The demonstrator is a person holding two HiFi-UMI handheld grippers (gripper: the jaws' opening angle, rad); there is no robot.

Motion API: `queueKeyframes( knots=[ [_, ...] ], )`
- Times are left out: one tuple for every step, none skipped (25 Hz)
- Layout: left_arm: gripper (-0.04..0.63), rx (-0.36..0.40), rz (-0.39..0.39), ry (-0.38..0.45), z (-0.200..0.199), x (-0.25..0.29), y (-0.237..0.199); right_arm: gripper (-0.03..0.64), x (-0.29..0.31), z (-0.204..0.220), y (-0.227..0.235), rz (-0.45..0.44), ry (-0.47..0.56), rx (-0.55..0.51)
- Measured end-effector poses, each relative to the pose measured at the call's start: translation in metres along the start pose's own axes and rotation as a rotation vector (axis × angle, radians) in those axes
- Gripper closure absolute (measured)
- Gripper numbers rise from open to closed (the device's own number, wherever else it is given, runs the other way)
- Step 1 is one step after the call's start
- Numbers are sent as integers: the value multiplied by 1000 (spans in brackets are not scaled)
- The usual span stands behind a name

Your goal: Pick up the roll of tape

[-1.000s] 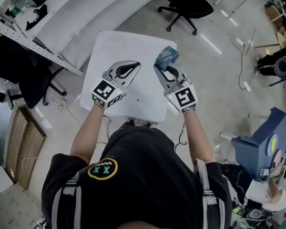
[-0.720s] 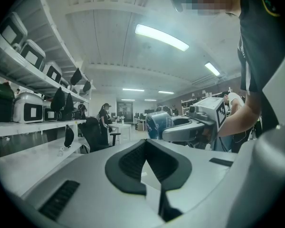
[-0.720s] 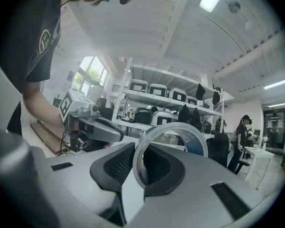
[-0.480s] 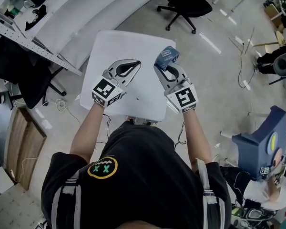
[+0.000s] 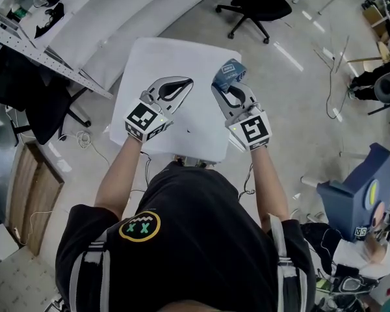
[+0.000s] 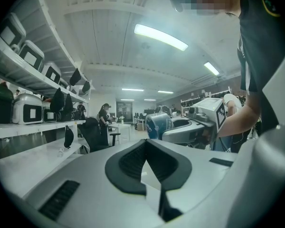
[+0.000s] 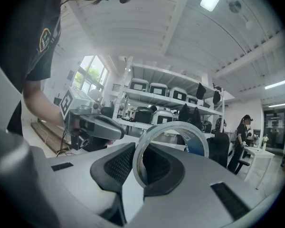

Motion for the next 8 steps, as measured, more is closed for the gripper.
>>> queueKeyframes(
  knots=[
    [580, 0, 0, 0, 1, -1, 0, 543, 1, 1, -1, -1, -1, -1],
    [580, 0, 0, -1, 1, -2, 0, 543, 1, 1, -2, -2, -1, -1],
    [580, 0, 0, -1, 2, -2, 0, 543, 2, 1, -2, -3, -1, -2],
    [580, 0, 1, -1, 2, -2, 0, 543, 2, 1, -3, -5, -1, -3],
    [580, 1, 1, -1, 2, -2, -1, 544, 3, 1, -3, -5, -1, -3],
    [580, 2, 2, -1, 2, -2, -1, 543, 4, 0, -2, -5, 0, -3],
    [580, 3, 2, 0, 2, -2, -2, 543, 5, 0, -2, -5, 1, -3],
    [580, 4, 2, 0, 1, -3, -2, 543, 6, -1, -2, -4, 1, -3]
  ],
)
Point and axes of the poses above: the fingertips, and each gripper's own axes: x forward along the fingers, y to its right, z out of its underside, the point moved 2 cm from there along -x, backward along the fingers, and after that the axes turned 6 degrees about y, right-handed, at the moved point
